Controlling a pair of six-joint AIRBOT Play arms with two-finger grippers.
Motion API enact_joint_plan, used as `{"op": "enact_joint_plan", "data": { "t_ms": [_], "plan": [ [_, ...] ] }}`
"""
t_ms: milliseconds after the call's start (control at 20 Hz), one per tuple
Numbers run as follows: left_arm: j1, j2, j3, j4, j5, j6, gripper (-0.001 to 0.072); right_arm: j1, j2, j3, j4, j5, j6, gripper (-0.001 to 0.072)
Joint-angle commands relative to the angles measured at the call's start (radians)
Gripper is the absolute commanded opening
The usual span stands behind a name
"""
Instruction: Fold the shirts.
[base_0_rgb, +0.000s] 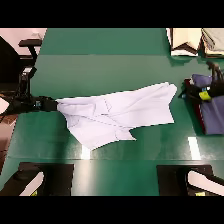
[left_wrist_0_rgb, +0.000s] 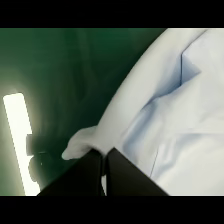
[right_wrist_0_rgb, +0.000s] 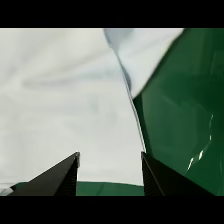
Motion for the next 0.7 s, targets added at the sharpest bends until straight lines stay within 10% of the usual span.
{"op": "enact_joint_plan", "data": {
  "t_ms": [0, 450, 600, 650],
  "plan": [
    [0.0, 0.001, 0.002, 0.013, 0.063, -0.009, 0.0027, -0.097, 0.011, -0.177, 0.064, 0.026, -0.019, 0.0455],
    [0.0, 0.001, 0.002, 0.006, 0.047, -0.011, 0.0027, -0.005, -0.111, -0.308, 0.13, -0.119, -0.036, 0.0422],
    [0.0, 0.001, 0.002, -0.027, 0.047, -0.011, 0.0027, 0.041, -0.109, -0.304, 0.132, -0.125, -0.053, 0.0039],
    [0.0, 0.001, 0.013, -0.036, 0.04, -0.022, 0.0026, 0.054, -0.097, -0.292, 0.129, -0.124, -0.071, 0.0018]
  ]
}}
